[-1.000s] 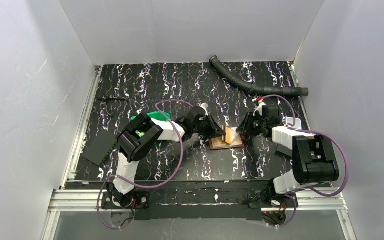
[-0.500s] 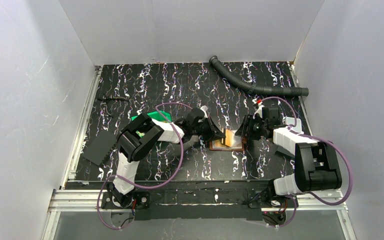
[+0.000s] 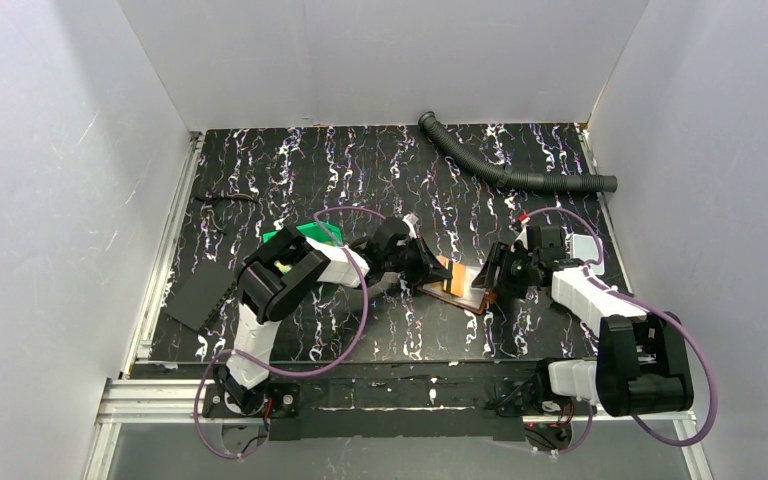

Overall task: Put the credit cards into the card holder
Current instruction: Insert the credit card into the card holder.

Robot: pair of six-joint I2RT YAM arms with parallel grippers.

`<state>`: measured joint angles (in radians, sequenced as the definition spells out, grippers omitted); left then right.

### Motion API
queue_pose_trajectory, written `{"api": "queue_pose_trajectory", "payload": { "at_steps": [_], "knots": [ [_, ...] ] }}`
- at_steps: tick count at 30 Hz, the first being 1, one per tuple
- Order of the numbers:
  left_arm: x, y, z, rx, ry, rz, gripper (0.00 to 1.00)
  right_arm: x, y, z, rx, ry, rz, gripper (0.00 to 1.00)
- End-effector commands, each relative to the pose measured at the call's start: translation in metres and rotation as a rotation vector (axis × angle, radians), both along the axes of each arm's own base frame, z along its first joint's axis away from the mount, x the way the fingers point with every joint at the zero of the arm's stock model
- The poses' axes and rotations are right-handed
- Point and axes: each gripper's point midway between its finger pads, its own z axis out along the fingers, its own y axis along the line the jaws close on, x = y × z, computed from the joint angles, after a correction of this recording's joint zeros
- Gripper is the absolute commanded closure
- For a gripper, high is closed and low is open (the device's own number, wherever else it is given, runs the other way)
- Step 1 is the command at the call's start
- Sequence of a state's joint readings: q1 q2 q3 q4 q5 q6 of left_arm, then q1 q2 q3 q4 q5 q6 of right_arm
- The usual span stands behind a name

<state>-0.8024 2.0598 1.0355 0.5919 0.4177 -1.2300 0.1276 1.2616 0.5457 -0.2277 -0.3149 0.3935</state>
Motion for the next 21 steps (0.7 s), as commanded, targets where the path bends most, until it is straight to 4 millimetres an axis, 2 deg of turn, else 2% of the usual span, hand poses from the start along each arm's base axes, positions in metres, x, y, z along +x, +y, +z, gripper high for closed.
{"api": "queue_pose_trajectory", "payload": {
  "at_steps": [1, 5, 9, 14, 21],
  "knots": [
    [-0.007, 0.003, -0.009, 0.01, 0.004, -0.042, 1.0, -0.019, -0.005, -0.008, -0.035, 0.08, -0.017, 0.31],
    [-0.015, -0.002, -0.007, -0.012, -0.005, -0.118, 1.0, -0.016, -0.004, -0.012, -0.028, 0.087, -0.028, 0.34],
    [-0.019, -0.003, -0.004, -0.026, -0.029, -0.166, 1.0, -0.004, -0.003, -0.012, -0.013, 0.029, -0.051, 0.47],
    [-0.021, -0.007, -0.002, -0.045, -0.024, -0.193, 1.0, -0.002, 0.008, -0.016, 0.048, 0.026, -0.02, 0.66],
    [-0.023, -0.007, -0.008, -0.045, -0.003, -0.179, 0.97, -0.002, 0.012, -0.016, 0.082, 0.011, -0.032, 0.73]
  ]
}}
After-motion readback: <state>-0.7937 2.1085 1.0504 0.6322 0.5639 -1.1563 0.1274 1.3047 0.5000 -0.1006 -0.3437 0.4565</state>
